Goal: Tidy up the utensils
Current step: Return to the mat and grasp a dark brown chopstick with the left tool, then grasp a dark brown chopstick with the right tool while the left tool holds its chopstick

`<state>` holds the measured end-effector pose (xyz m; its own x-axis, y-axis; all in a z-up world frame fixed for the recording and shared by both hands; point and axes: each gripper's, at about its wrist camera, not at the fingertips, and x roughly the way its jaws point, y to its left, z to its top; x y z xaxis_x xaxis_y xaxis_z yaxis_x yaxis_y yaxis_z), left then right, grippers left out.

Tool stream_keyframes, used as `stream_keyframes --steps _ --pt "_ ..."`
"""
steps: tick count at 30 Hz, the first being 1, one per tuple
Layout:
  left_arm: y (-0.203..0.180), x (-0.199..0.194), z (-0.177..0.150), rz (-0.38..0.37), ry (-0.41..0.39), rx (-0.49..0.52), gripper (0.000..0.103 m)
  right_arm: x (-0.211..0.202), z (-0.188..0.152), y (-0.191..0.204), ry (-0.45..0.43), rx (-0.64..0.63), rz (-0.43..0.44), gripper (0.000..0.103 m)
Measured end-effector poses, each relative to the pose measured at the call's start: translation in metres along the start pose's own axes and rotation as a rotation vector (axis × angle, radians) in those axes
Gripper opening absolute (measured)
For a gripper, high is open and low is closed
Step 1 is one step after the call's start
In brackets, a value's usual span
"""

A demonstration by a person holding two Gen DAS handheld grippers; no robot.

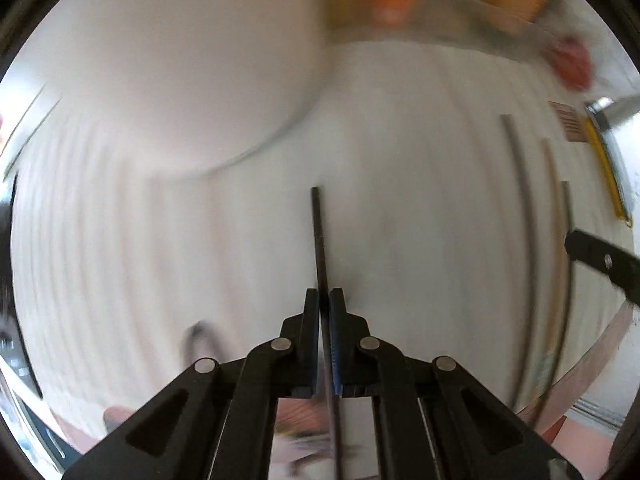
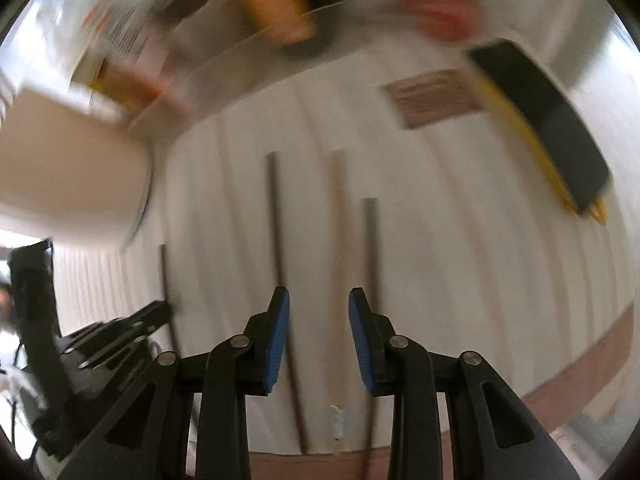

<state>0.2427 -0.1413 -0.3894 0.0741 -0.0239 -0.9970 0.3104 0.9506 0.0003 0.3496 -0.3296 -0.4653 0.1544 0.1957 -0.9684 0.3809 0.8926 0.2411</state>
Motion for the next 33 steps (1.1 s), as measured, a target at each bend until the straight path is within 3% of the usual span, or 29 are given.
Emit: stream_keyframes --steps 4,9,11,12,13,20,25,29,33 --pt "0.058 0.002 -0.022 0.013 0.011 -0.126 0.003 0.028 0.004 0.028 0.052 -0.072 -0.052 0.033" --pt "0.09 0.004 -0.038 -0.019 0.006 -0.211 0.003 0.041 0.004 0.055 0.08 -0.142 -0.16 0.032" --pt "0.095 0.005 -0.043 -0.034 -0.001 -0.22 0.003 0.042 0.002 0.061 0.074 -0.151 -0.195 0.028" --pt "0.101 0.003 -0.045 -0.038 -0.005 -0.223 0.003 0.042 0.001 0.065 0.068 -0.156 -0.22 0.017" --pt "0.102 0.003 -0.047 -0.041 -0.011 -0.227 0.003 0.042 -0.001 0.069 0.064 -0.163 -0.223 0.006" --pt "0.131 -0.008 -0.065 -0.058 -0.021 -0.241 0.003 0.046 -0.034 0.106 0.13 -0.239 -0.159 0.006" --pt "0.139 -0.028 -0.059 -0.07 -0.015 -0.245 0.003 0.048 -0.066 0.141 0.187 -0.298 -0.105 0.006" --pt "0.138 -0.023 -0.055 -0.088 0.032 -0.235 0.006 0.049 -0.072 0.156 0.192 -0.346 -0.146 0.006" --pt "0.135 -0.019 -0.056 -0.097 0.039 -0.215 0.007 0.05 -0.062 0.158 0.234 -0.338 -0.125 0.006"
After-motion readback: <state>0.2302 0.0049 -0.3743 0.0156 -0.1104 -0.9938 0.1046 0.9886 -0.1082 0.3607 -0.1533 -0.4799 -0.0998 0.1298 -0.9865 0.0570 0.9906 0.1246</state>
